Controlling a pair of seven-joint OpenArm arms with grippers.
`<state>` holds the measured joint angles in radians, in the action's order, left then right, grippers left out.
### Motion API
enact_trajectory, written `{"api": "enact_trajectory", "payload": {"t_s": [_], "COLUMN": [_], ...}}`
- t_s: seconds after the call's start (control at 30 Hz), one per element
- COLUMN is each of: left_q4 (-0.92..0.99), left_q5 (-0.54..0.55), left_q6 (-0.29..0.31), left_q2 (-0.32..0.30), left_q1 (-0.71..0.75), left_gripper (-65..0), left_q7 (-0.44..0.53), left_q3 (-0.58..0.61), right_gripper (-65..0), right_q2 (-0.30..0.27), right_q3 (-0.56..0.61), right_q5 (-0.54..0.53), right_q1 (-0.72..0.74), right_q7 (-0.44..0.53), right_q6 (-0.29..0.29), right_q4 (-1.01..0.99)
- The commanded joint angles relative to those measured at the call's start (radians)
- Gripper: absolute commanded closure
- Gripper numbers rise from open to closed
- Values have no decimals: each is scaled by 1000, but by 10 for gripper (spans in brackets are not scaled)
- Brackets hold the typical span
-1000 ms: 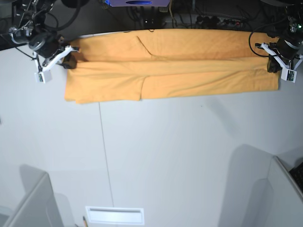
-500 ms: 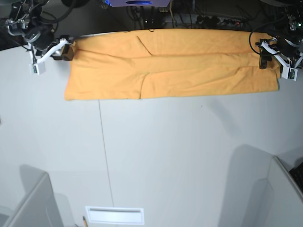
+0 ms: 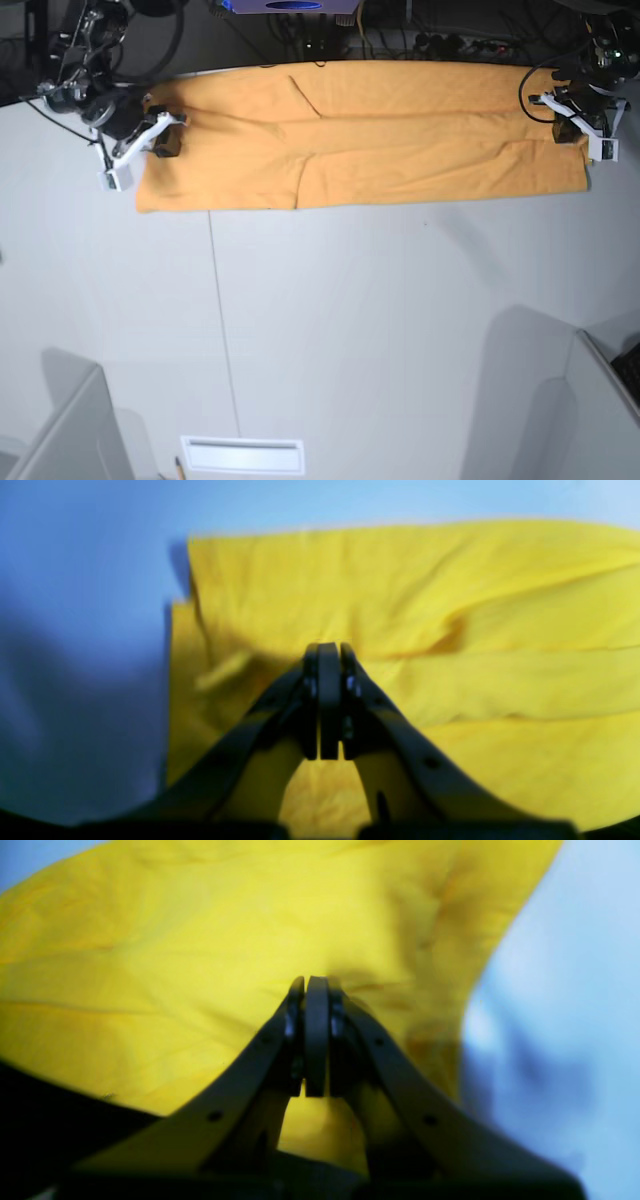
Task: Fold the T-shirt properly
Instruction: 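Lower the hem onto the shirt and open both grippers, then move both grippers to the ends of the folded strip and grasp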
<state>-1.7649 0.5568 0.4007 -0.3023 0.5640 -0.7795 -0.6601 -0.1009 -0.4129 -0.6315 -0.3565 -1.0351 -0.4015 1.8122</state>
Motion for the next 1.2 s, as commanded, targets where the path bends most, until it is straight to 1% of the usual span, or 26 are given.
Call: {"api": "enact_trajectory", "payload": {"t_s": [0.0, 0.07, 0.13, 0.23, 0.27, 0.37, 0.53, 0.57, 0.63, 0.7, 0.83, 0.9, 1.0, 1.03, 1.1, 1.13, 1.17], "left_q4": [10, 64, 107, 156, 175, 231, 336, 353, 386, 394, 391, 389, 348, 323, 273, 245, 204], "left_q5": [9, -14, -93, -212, -234, -241, -248, -248, -248, -248, -240, -237, -235, -235, -235, -235, -235], "left_q6": [0, 0, 0, 0, 0, 0, 0, 0, 0, 0, 0, 2, 4, 5, 7, 13, 31], "left_q2": [-15, -15, -13, -10, -10, -10, -15, -15, -15, -15, -25, -50, -54, -54, -50, -50, -50], "left_q1": [-14, -35, -72, -132, -154, -224, -384, -410, -465, -500, -536, -546, -546, -543, -548, -549, -549], "left_gripper": [0, 0, 0, 0, 0, 0, 0, 0, 0, 0, 0, 0, 0, 0, 0, 0, 0], "left_q7": [12, 12, 12, 12, 12, 10, 5, 4, 4, 4, 4, 4, -1, -22, -94, -126, -151], "left_q3": [-5, -5, -2, 55, 75, 112, 162, 173, 199, 205, 198, 198, 184, 161, 98, 63, 29], "right_gripper": [0, 0, 0, 0, 0, 0, 0, 0, 0, 0, 0, 0, 0, 0, 0, 0, 0], "right_q2": [-6, -6, -6, -6, -6, -6, -6, -6, -6, -6, -4, 22, 36, 39, 66, 77, 86], "right_q3": [4, 26, 35, 33, 27, 26, 26, 26, 26, 26, 33, 32, 33, 33, 33, 33, 33], "right_q5": [15, 83, 127, 151, 163, 213, 278, 286, 292, 290, 290, 290, 290, 290, 290, 290, 290], "right_q1": [21, 47, 69, 104, 121, 179, 300, 324, 357, 373, 376, 376, 373, 373, 373, 373, 370], "right_q7": [12, 16, 46, 95, 105, 112, 132, 131, 131, 128, 126, 124, 103, 82, 46, 34, 17], "right_q6": [0, -1, -3, -1, -1, -1, 0, 6, 39, 42, 42, 42, 42, 42, 42, 42, 42], "right_q4": [-16, -73, -121, -202, -230, -295, -386, -401, -417, -407, -294, -240, -156, -130, -75, -38, -1]}}
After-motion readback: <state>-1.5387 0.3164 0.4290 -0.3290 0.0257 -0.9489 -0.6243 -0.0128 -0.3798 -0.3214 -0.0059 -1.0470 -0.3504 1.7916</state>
